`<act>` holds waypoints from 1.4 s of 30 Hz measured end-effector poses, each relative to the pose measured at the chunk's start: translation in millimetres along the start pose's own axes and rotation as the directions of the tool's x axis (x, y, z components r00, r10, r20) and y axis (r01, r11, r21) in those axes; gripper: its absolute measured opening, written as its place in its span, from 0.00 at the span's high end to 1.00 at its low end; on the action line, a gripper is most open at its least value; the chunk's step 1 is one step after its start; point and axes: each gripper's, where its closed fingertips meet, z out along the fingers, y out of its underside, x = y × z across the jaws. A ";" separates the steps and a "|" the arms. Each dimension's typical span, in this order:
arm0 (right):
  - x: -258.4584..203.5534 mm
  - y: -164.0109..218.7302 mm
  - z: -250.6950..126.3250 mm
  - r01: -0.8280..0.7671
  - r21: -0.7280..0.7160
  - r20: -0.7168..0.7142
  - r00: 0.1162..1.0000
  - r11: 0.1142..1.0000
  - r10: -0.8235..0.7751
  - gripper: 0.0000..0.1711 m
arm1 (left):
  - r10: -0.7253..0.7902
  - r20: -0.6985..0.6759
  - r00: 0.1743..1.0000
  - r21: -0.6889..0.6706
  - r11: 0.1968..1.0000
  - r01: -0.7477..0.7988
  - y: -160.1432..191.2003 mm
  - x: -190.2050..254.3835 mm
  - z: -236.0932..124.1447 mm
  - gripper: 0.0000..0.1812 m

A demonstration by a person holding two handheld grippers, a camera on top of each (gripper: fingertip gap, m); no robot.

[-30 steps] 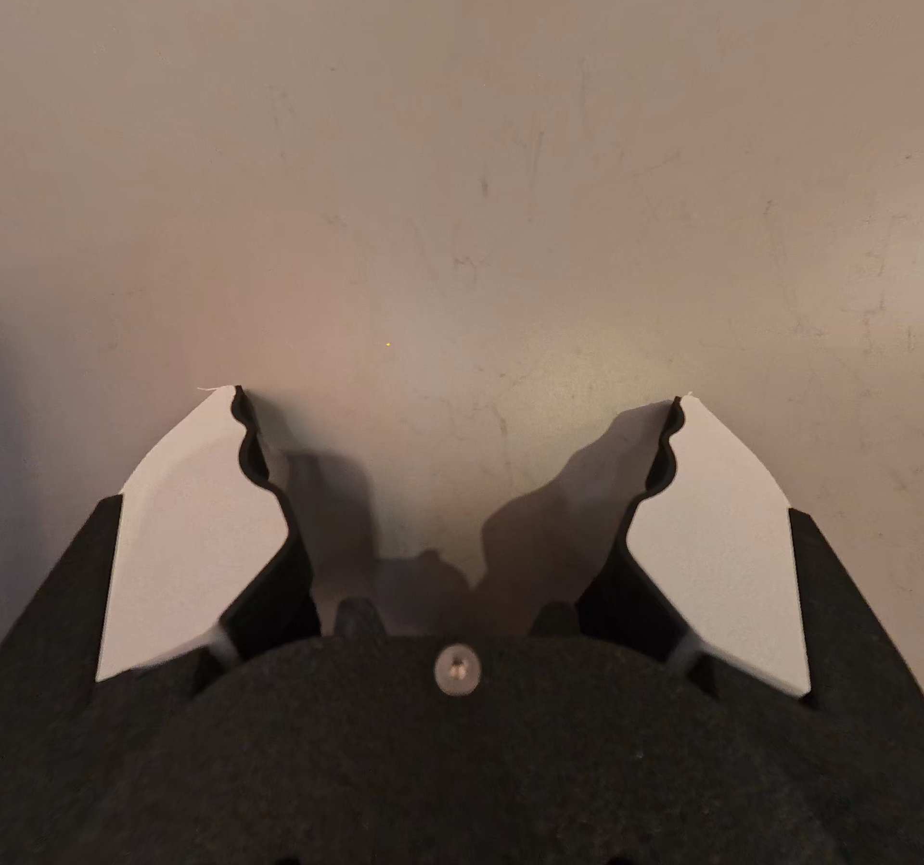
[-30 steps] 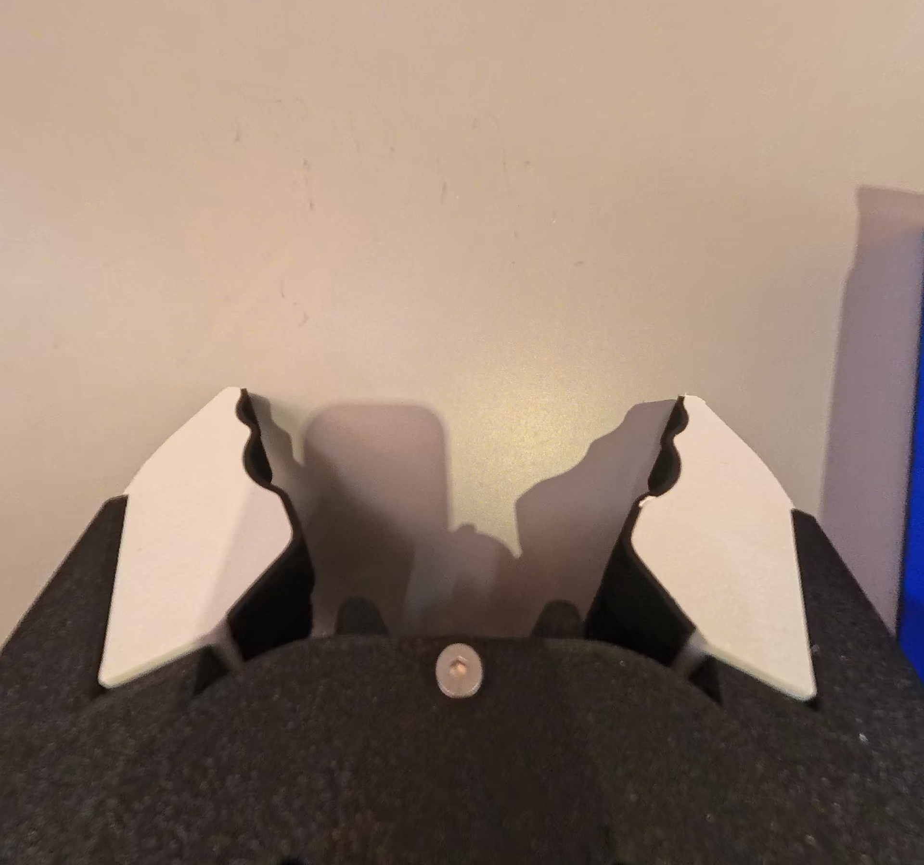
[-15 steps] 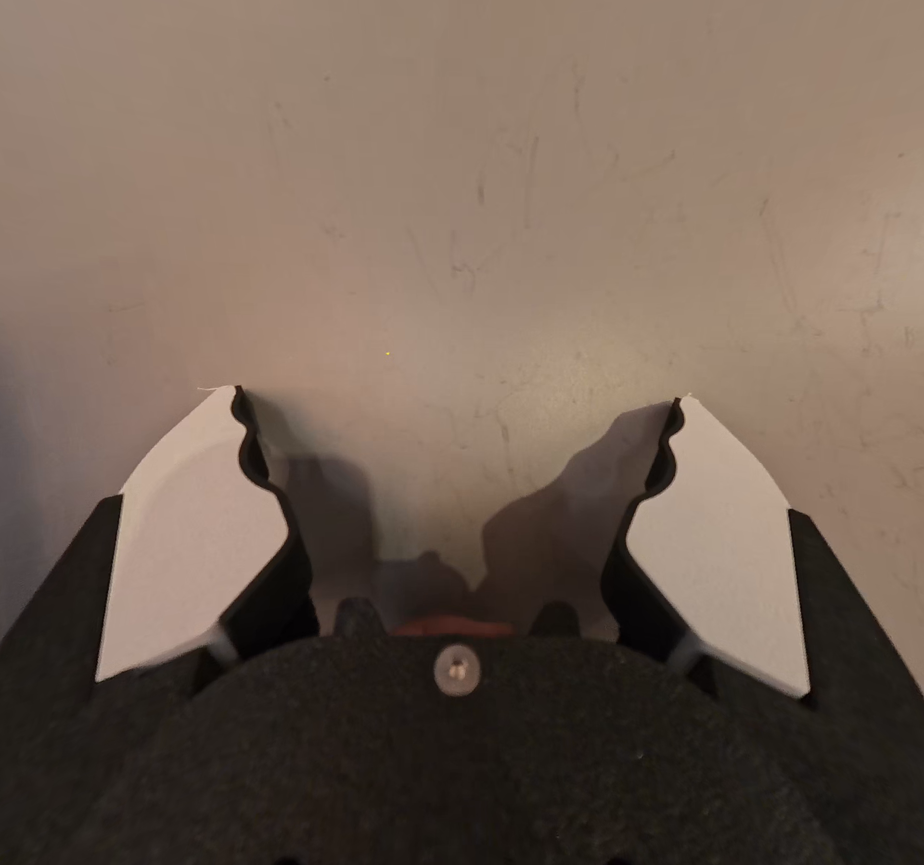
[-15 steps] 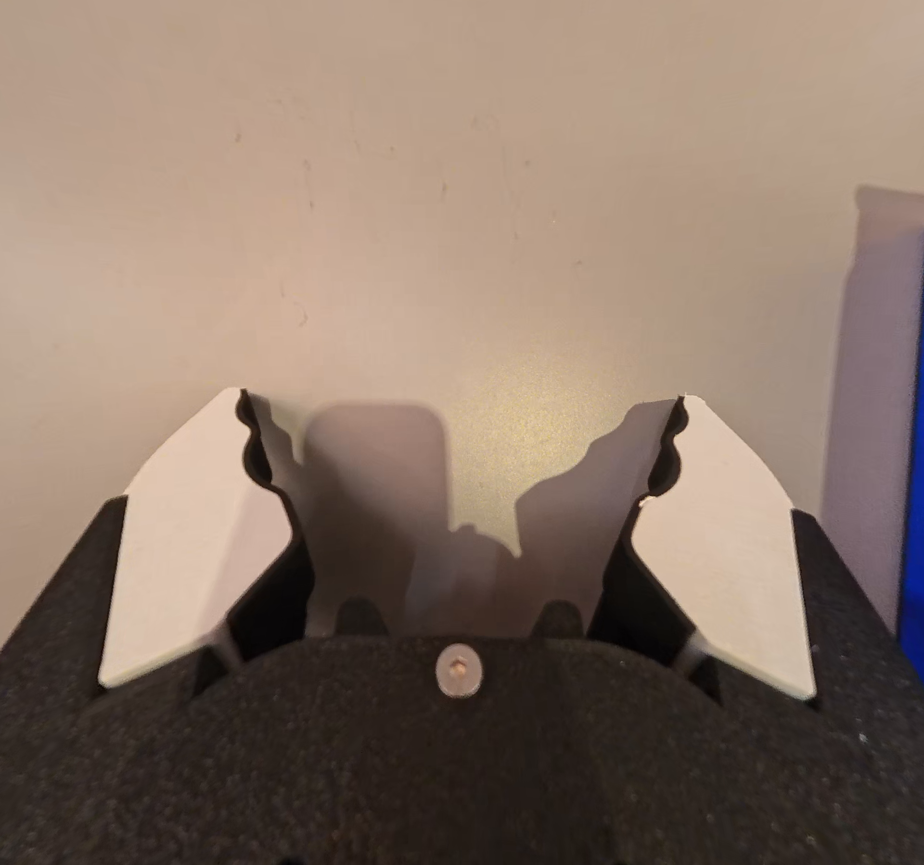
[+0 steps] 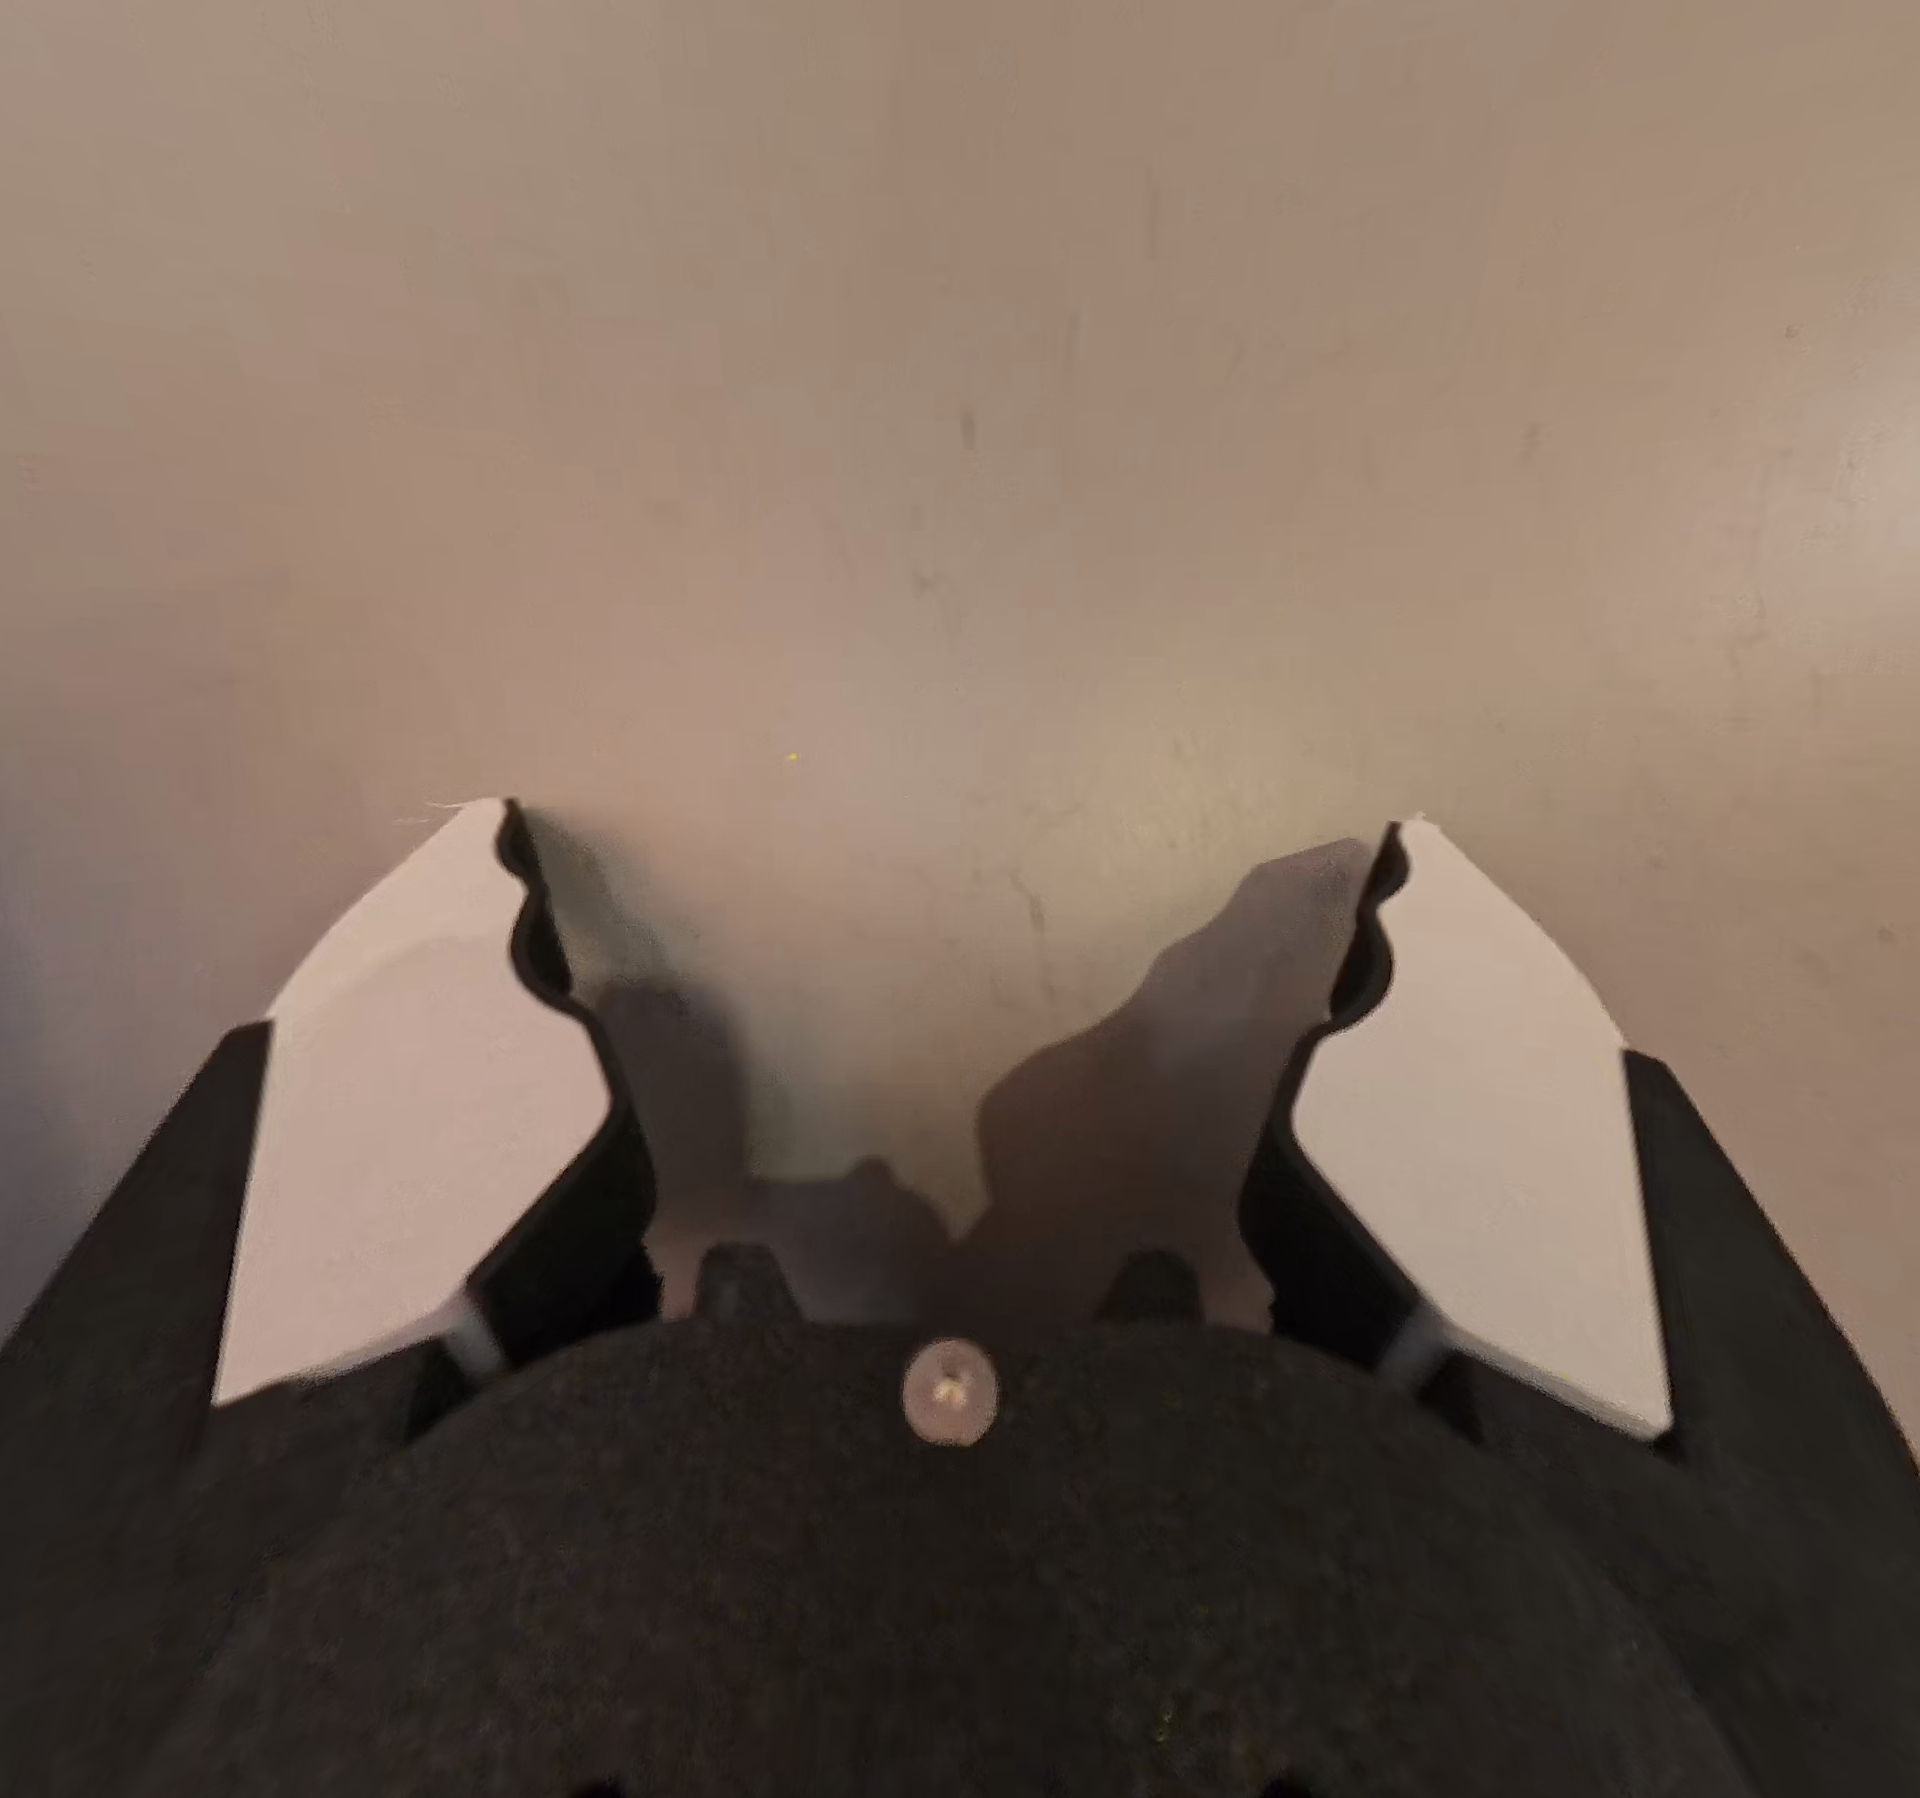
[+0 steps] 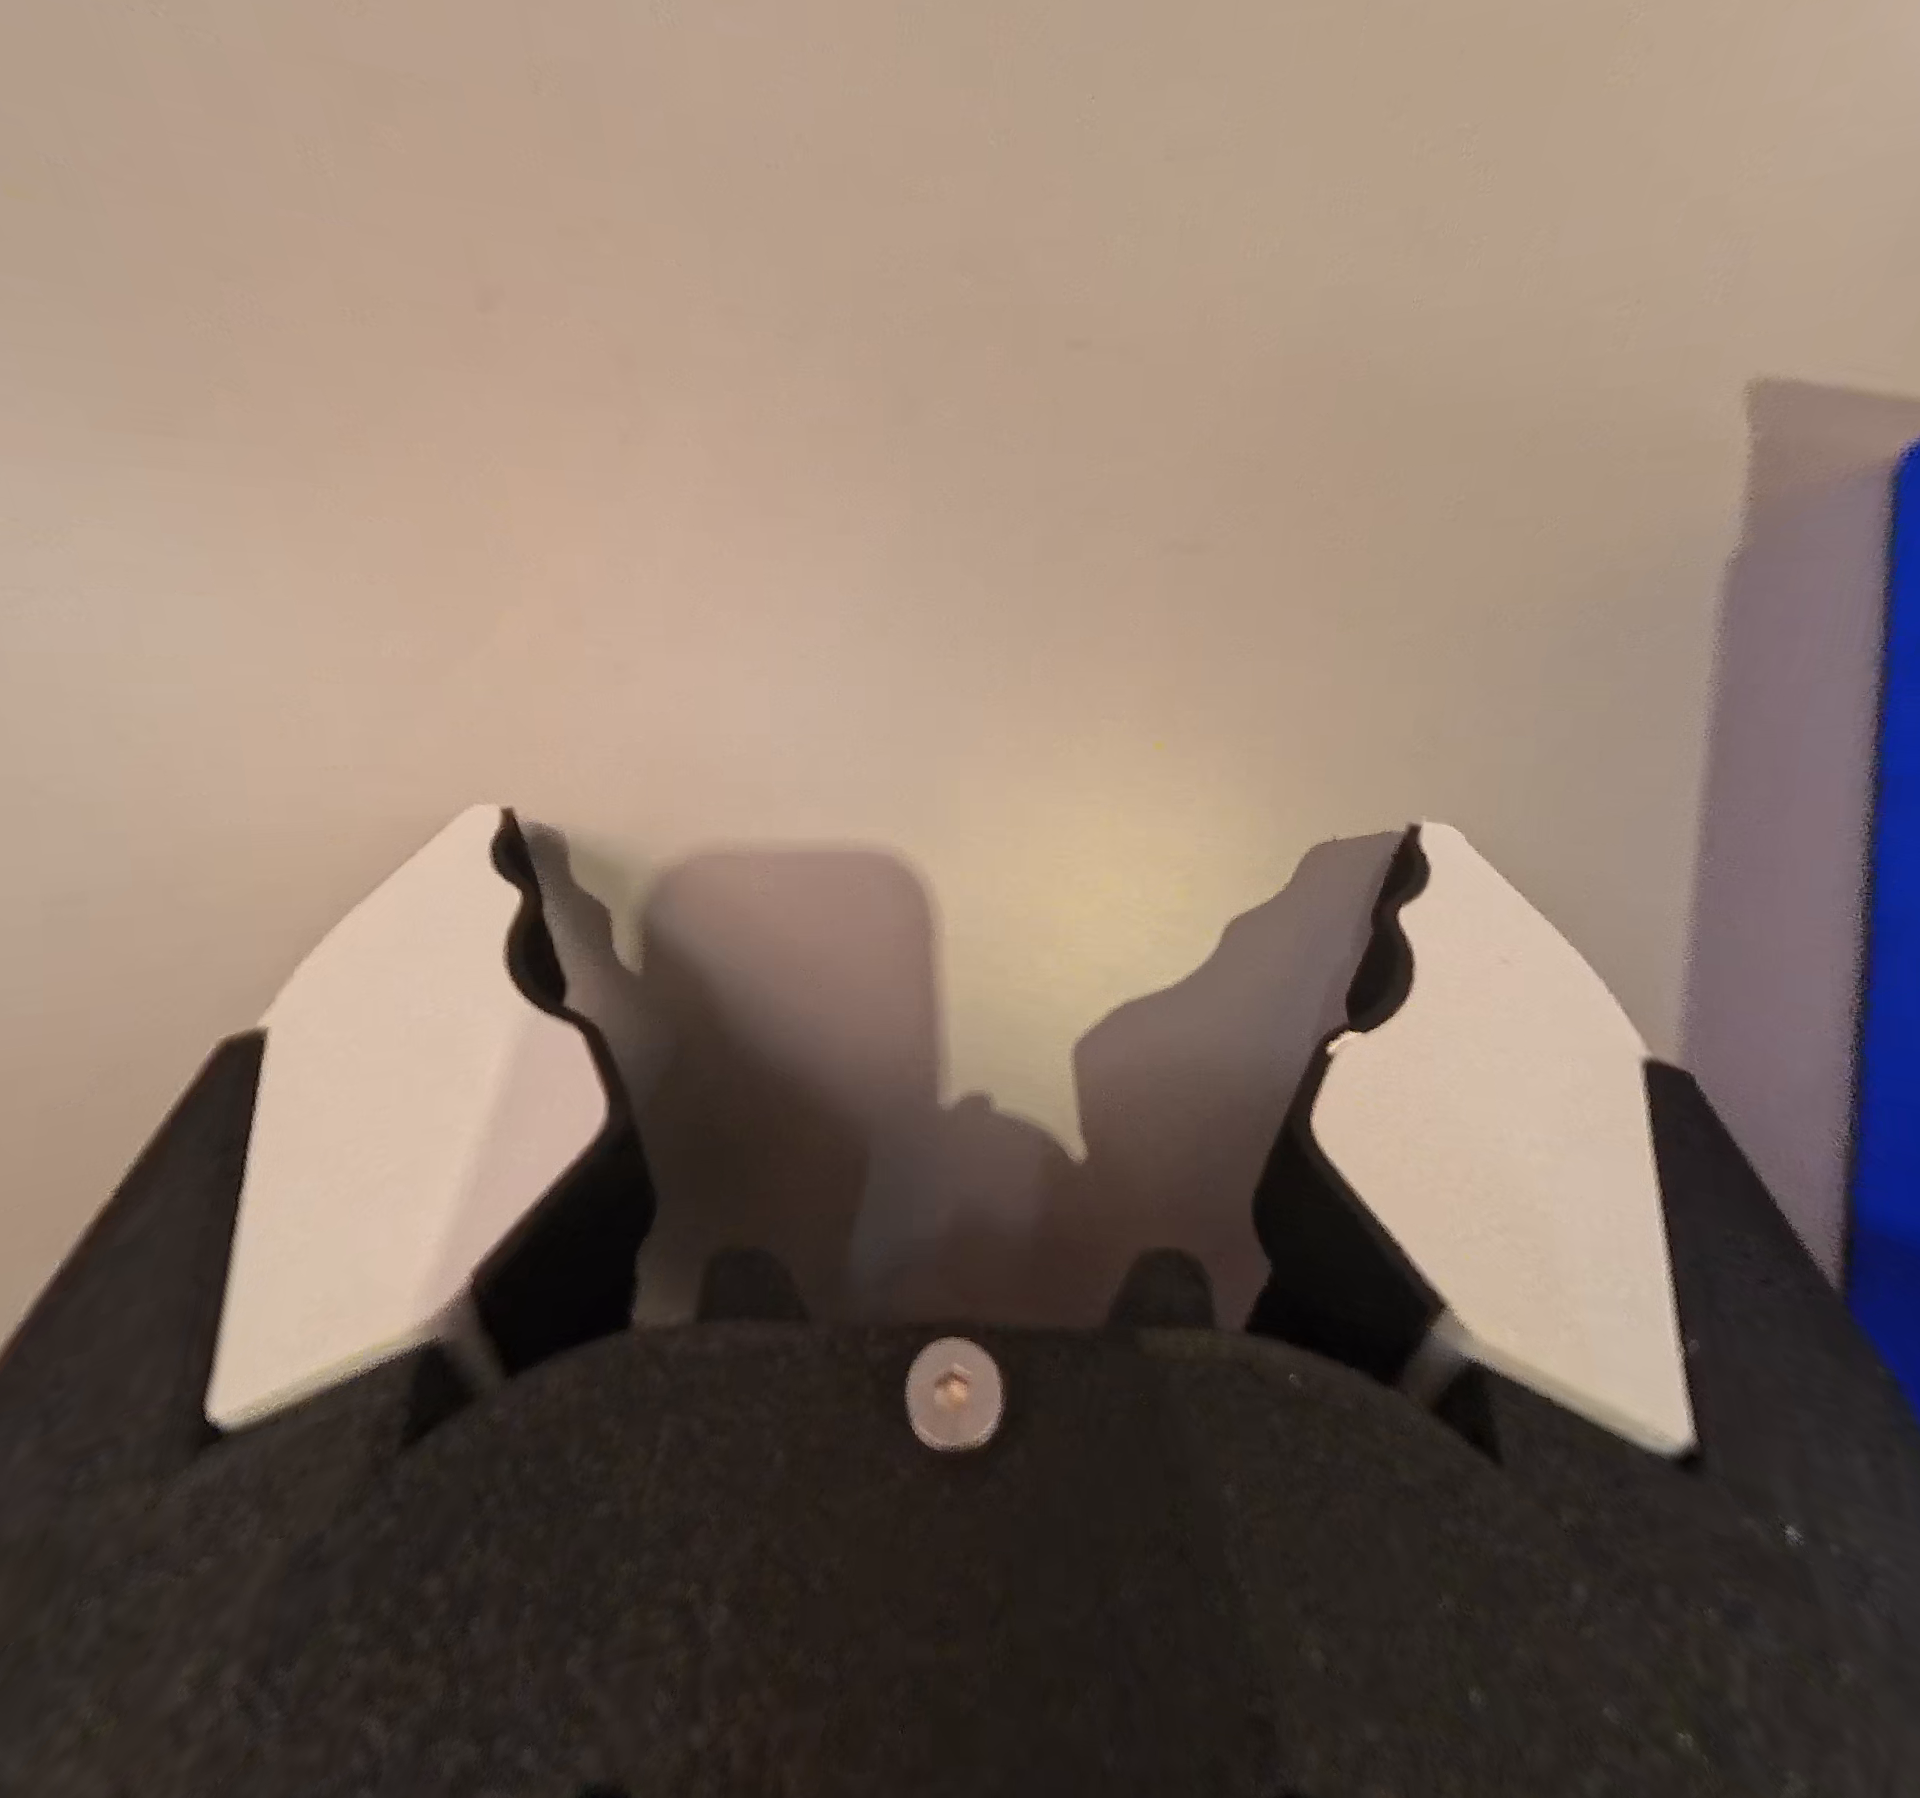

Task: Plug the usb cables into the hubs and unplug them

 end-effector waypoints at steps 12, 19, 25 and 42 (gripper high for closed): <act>12.1 -52.3 -67.2 0.000 0.369 -0.052 0.998 0.929 0.021 0.15 | 0.066 -0.034 0.997 0.399 0.916 -0.047 -49.5 9.7 -82.3 0.28; 21.8 -77.5 -122.1 0.065 0.530 -0.101 0.995 0.845 -0.013 0.15 | 0.089 -0.031 0.996 0.489 0.870 -0.062 -63.8 9.4 -125.2 0.32; 21.9 -82.0 -149.0 0.139 0.584 -0.135 0.988 0.800 -0.073 0.20 | 0.087 -0.029 0.996 0.506 0.860 -0.060 -66.9 -3.4 -149.4 0.35; 12.1 -84.7 -175.4 0.191 0.603 -0.144 0.981 0.775 -0.129 0.29 | 0.109 0.147 0.983 0.460 0.872 -0.166 -63.7 -152.0 -244.6 0.45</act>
